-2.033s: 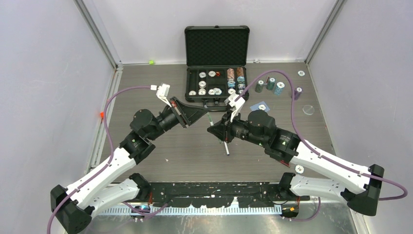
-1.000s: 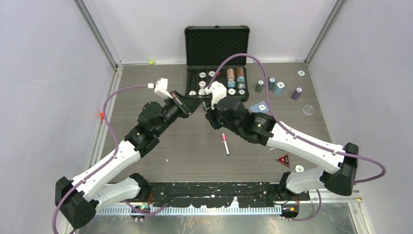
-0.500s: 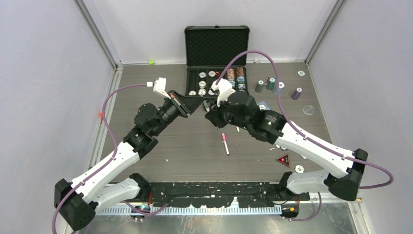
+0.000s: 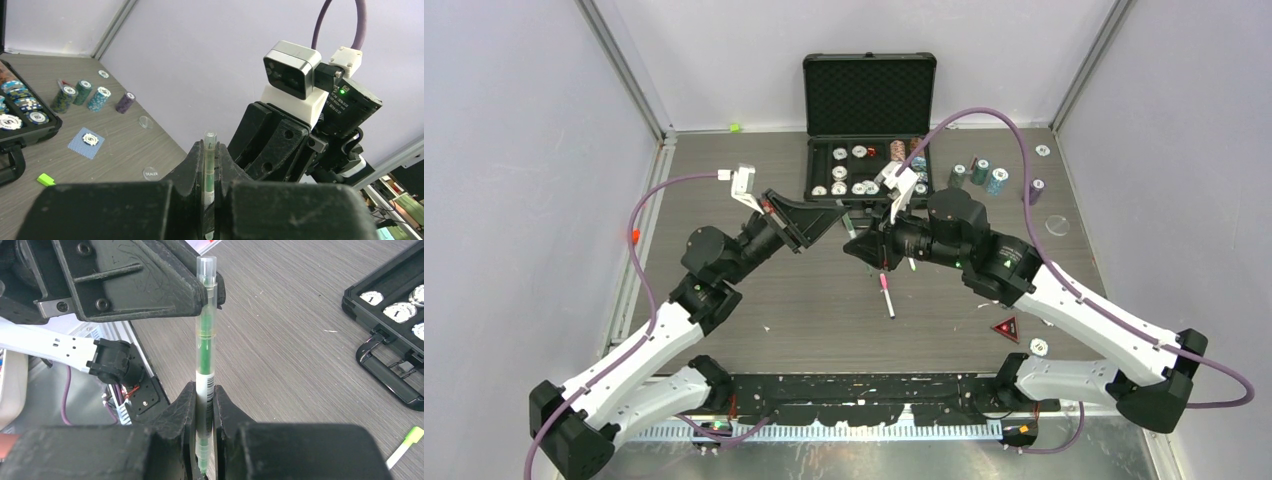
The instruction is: Insert the pens into the pen caps
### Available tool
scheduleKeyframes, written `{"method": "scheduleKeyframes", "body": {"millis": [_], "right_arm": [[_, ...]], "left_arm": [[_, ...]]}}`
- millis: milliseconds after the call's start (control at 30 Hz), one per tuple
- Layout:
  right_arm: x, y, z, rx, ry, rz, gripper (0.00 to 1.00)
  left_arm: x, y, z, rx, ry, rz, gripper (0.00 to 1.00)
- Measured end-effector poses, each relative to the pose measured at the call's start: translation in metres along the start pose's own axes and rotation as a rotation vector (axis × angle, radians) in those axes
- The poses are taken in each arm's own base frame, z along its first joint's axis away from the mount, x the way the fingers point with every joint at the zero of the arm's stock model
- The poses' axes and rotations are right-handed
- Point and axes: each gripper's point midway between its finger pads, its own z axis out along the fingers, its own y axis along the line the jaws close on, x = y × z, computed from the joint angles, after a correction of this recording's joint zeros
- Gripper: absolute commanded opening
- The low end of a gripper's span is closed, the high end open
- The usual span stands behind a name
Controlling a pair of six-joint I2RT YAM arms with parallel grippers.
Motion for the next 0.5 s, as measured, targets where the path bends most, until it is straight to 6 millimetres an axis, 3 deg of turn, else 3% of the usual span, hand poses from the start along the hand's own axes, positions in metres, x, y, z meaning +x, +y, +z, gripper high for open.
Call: {"method": "scheduleKeyframes", "body": {"millis": [500], "right_arm": [[0.0014,0.0008,-0.0071,0.004,0.002,-0.014,0.01]], "left_arm": [[0.003,-0.0054,-0.0051,-0.001,0.026,-0.011,0.0]]}}
